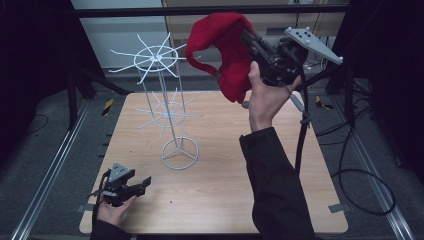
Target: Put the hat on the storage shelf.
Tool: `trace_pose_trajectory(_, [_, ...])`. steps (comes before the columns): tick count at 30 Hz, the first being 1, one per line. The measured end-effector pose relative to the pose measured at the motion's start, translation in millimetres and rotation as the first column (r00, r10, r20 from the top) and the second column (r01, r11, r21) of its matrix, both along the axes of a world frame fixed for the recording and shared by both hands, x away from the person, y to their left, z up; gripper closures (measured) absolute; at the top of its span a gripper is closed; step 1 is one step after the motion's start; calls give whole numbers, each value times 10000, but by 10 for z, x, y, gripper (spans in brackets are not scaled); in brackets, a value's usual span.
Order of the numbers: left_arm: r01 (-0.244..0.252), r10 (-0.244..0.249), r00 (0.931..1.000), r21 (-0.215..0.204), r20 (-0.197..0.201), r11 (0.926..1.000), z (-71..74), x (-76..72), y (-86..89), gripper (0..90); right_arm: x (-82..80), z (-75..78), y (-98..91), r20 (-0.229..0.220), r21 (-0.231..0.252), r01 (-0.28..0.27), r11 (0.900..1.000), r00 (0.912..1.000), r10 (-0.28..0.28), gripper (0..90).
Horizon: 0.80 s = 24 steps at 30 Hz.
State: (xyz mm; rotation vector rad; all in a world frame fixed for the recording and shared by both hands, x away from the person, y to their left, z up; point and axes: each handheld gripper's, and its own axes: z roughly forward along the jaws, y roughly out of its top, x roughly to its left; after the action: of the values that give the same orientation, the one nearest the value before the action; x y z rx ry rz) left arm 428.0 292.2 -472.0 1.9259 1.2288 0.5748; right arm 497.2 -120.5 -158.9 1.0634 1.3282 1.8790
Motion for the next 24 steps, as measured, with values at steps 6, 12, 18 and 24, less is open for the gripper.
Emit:
trace_pose_trajectory(6, [0, 0, 10000, -26, -3, 10000, 1, 0, 3, 290, 135, -110, 114, -345, -243, 84, 9997, 9994, -92, 825])
trace_pose_trajectory(12, [12, -12, 10000, 6, -13, 10000, -1, 0, 0, 290, 197, -290, 133, -738, -477, 207, 9986, 9970, -242, 823])
trace_pose_trajectory(18, [37, -37, 10000, 52, -45, 10000, -4, 1, -7, 290, 200, -455, 86, -1101, -630, 47, 9980, 9938, -116, 820])
trace_pose_trajectory(24, [11, -11, 10000, 65, -48, 10000, -9, 4, -13, 290, 191, -595, 66, -1401, -899, -236, 9957, 9901, 108, 812])
